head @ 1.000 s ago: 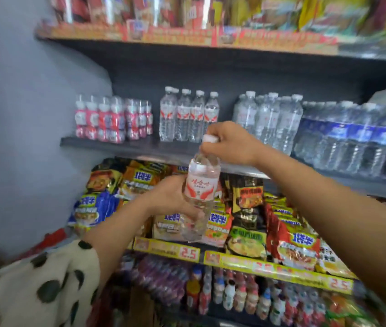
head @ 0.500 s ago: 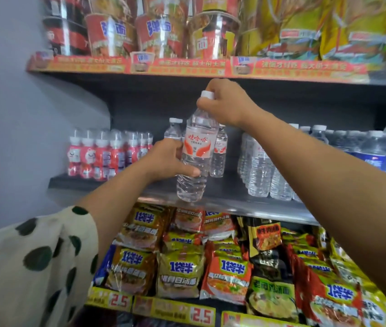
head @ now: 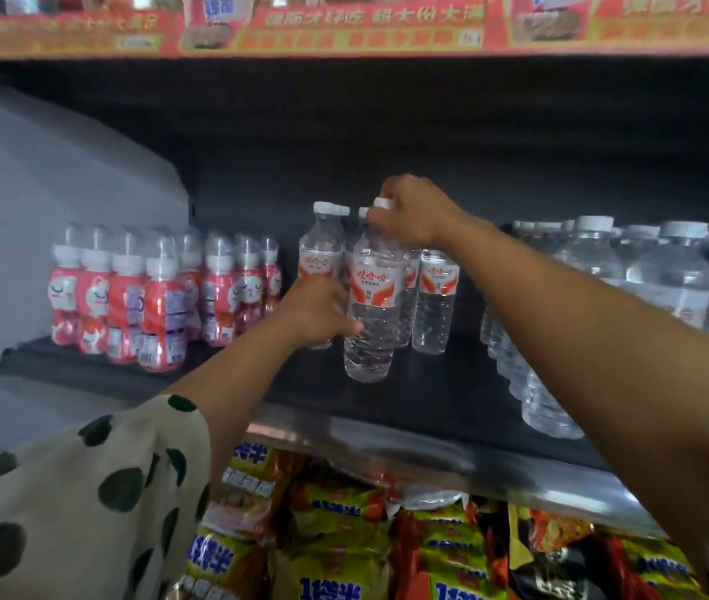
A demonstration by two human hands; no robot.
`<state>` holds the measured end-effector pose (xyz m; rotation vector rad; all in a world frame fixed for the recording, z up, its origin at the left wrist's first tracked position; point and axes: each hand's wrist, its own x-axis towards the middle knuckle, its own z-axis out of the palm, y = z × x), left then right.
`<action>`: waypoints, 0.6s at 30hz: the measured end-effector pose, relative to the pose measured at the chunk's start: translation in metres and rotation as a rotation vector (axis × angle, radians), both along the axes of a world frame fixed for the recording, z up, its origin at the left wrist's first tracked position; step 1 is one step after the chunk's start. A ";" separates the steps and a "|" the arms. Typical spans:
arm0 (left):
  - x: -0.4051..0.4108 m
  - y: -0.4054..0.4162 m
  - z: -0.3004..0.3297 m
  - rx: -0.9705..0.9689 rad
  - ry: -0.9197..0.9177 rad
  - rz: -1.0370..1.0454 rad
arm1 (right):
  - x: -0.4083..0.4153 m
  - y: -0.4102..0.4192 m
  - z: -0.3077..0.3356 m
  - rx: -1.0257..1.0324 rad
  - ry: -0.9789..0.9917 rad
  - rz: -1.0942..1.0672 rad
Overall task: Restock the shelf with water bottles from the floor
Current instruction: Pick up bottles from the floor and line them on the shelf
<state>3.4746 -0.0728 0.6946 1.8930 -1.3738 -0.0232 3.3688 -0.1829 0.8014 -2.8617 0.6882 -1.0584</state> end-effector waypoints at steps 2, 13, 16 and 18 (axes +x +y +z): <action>0.008 -0.016 -0.003 -0.010 -0.003 0.029 | 0.013 -0.019 -0.002 -0.004 0.015 -0.004; 0.044 -0.059 -0.012 -0.018 -0.090 0.232 | 0.067 -0.064 -0.001 0.081 -0.001 0.049; 0.052 -0.063 -0.013 -0.020 -0.103 0.257 | 0.074 -0.069 -0.001 0.081 0.008 0.059; 0.054 -0.065 -0.013 -0.021 -0.111 0.258 | 0.076 -0.070 0.000 0.095 0.013 0.061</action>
